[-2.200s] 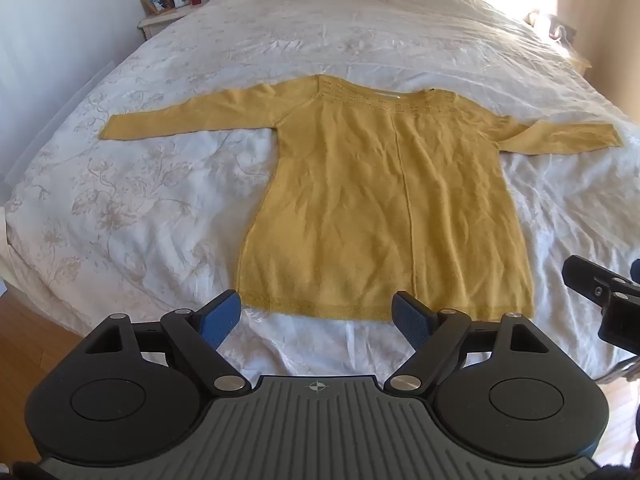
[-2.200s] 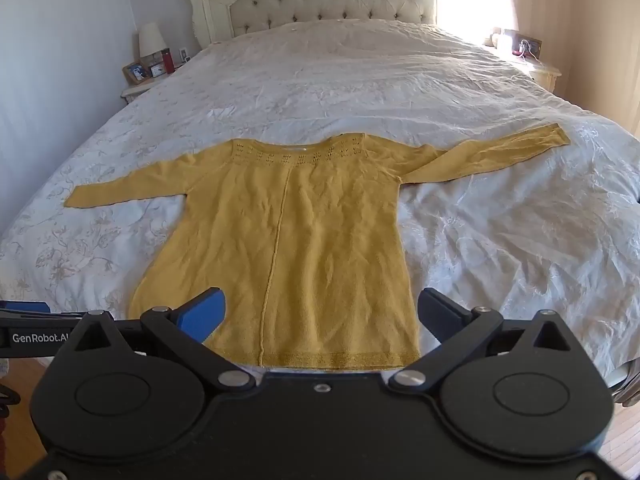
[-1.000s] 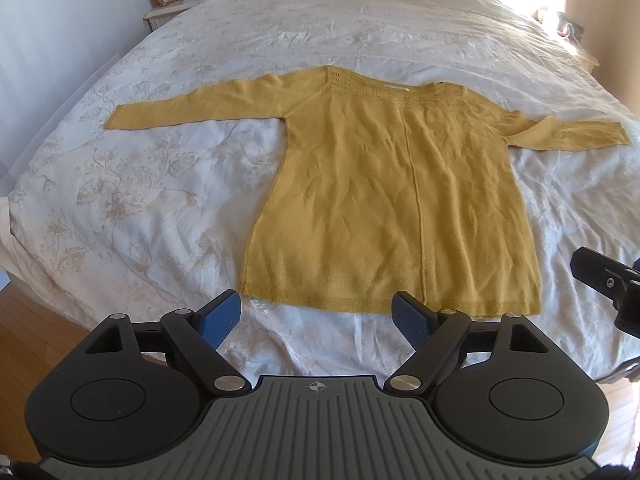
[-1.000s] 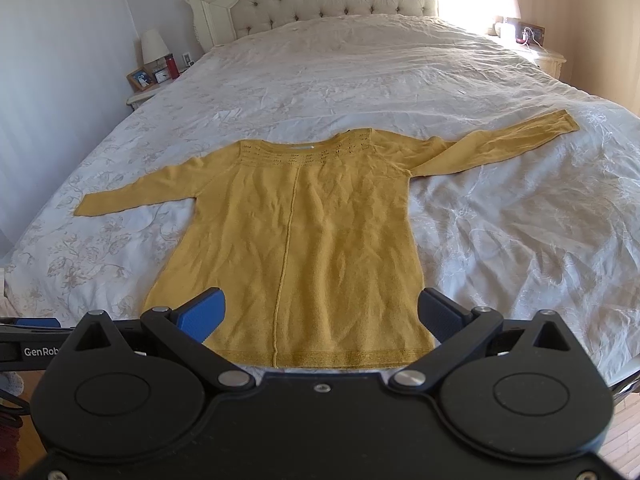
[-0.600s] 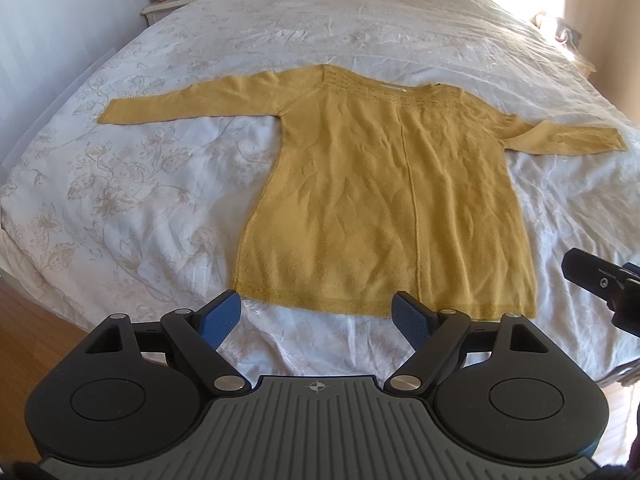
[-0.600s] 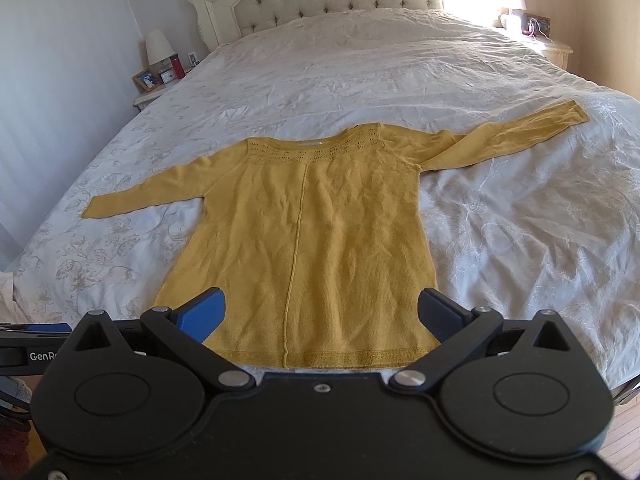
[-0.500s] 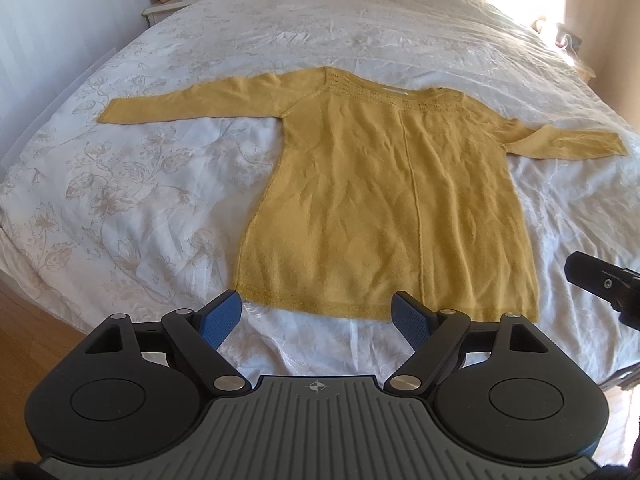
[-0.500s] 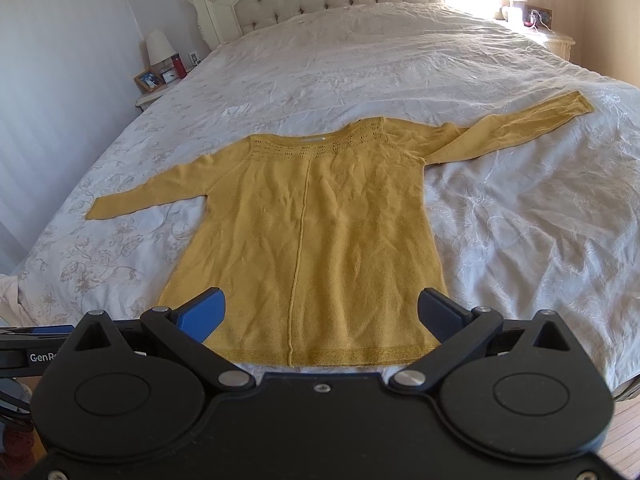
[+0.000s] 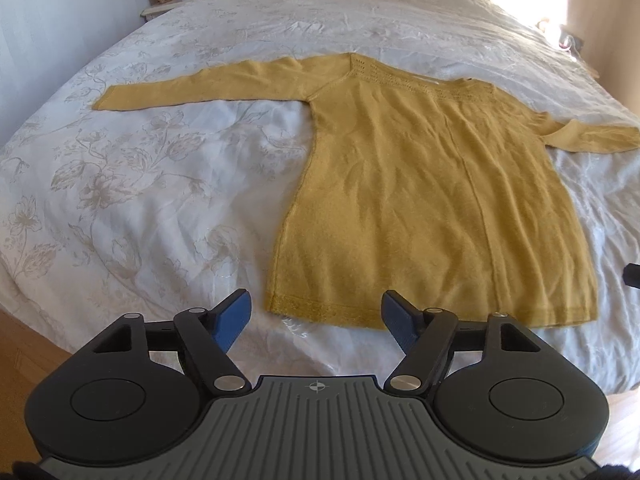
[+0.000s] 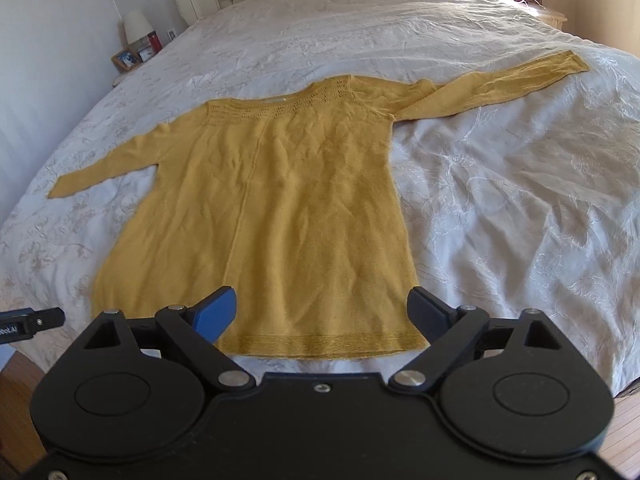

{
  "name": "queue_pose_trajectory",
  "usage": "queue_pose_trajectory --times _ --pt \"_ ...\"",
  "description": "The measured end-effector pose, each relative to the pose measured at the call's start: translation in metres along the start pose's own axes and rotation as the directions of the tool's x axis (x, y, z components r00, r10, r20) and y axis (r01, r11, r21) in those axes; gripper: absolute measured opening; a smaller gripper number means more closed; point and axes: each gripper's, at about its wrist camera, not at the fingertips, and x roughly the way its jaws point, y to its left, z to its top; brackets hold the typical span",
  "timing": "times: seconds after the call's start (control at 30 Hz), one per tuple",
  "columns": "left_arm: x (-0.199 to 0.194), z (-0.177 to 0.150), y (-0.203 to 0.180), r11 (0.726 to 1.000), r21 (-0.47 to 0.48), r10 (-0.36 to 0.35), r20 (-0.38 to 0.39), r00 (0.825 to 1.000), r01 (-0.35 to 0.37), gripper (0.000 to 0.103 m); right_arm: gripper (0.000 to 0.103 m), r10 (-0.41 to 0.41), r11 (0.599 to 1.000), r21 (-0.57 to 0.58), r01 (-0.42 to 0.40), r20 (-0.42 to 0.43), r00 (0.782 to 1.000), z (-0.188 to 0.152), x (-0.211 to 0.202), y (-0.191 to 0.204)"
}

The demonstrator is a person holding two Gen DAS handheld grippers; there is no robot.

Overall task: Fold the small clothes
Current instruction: 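Pinch the sweater hem with the left gripper while the right gripper pinches it too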

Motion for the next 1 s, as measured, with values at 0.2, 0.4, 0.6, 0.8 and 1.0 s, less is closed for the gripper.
queue_pose_trajectory --times 0.2,0.4,0.6,0.8,1.0 --pt "0.036 0.001 0.006 0.994 0.108 0.015 -0.012 1.0 -0.014 0.071 0.067 -0.04 0.999 0.028 0.043 -0.098 0.994 -0.004 0.043 -0.031" --pt "0.072 0.005 0.013 0.991 0.136 -0.001 -0.062 0.998 0.009 0.071 0.068 -0.056 0.997 0.048 0.063 -0.145 0.988 -0.005 0.07 -0.049" --pt "0.102 0.011 0.019 0.99 0.134 -0.036 -0.119 0.992 0.052 0.071 0.068 -0.016 0.998 0.055 0.026 -0.182 0.983 -0.006 0.092 -0.057" --pt "0.109 0.013 0.02 0.979 0.153 -0.115 -0.14 0.983 0.136 0.057 0.074 0.024 0.997 0.075 -0.01 -0.19 0.981 -0.008 0.098 -0.063" --pt "0.107 0.018 0.023 0.979 0.112 -0.151 -0.174 0.973 0.172 0.014 0.027 0.107 0.984 0.162 -0.074 -0.207 0.972 -0.004 0.093 -0.072"
